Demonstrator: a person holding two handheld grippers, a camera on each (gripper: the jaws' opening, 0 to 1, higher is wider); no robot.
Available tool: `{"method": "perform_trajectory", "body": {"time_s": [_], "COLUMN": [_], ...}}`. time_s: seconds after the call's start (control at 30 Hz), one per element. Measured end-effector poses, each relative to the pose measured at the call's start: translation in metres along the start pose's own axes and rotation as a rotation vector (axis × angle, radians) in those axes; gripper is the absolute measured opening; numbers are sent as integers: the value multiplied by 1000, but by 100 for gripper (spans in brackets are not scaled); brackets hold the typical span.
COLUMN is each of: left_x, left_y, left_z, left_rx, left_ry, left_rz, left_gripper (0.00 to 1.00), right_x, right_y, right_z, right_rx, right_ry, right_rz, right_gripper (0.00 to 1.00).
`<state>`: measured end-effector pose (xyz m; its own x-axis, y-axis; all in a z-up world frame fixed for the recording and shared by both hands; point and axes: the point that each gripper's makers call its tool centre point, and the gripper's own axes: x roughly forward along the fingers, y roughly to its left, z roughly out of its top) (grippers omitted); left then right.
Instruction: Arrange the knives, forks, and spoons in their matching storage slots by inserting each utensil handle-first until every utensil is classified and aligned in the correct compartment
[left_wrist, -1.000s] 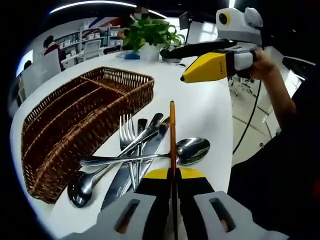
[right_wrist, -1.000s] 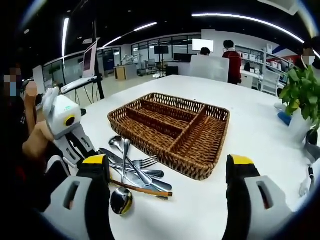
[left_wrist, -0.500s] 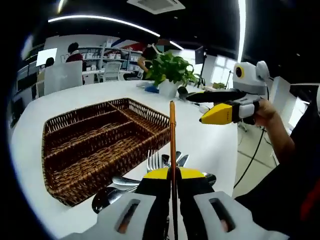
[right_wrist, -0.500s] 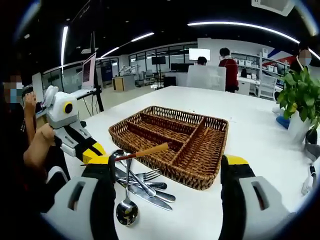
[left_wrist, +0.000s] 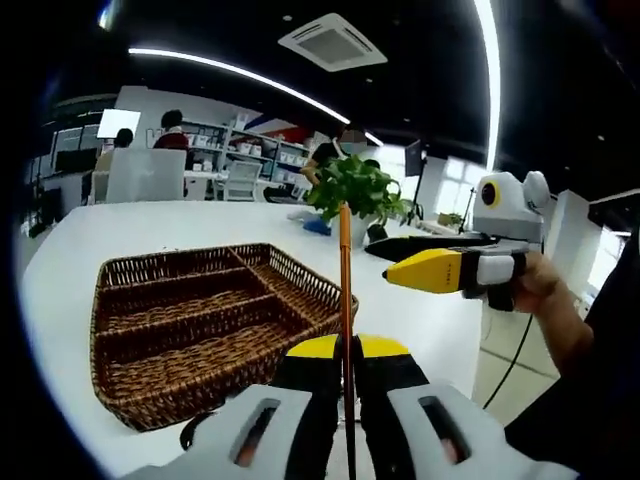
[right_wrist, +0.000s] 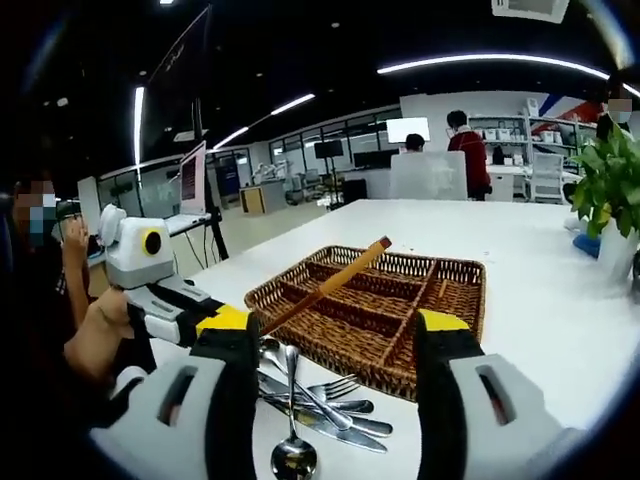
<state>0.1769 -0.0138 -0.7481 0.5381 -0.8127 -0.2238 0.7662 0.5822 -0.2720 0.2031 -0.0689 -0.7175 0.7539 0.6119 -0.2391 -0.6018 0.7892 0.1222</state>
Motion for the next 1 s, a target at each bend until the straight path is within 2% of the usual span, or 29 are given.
{"method": "perform_trajectory", "body": {"time_s": [0.27,0.47,0.6,0.8,0.9,1.0], "left_x": [3,5,7,12,14,17], "left_y": [-12,-18,-22,-27,-30,-34], "left_z": [9,10,9,8,8,8], "left_rx": [0,9,19,36,38,42], "left_ry": [-43,-45,-38,-31,-30,-24], "left_rz": [-26,-42,-56,-61,-68,-79], "left_gripper": [4,4,4,4,4,4], "right_x": [7,10,9,8,7,9], "right_y": [19,25,24,28,35,39], "right_z": [9,10,12,18,23,24], "right_rx": [83,91,89,149,213,237], "right_ry": [-61,-72,-87,-118,-143,-148], "right_rz": [87,117,111,148,198,226], "right_gripper": [35,22,12,8,6,4]}}
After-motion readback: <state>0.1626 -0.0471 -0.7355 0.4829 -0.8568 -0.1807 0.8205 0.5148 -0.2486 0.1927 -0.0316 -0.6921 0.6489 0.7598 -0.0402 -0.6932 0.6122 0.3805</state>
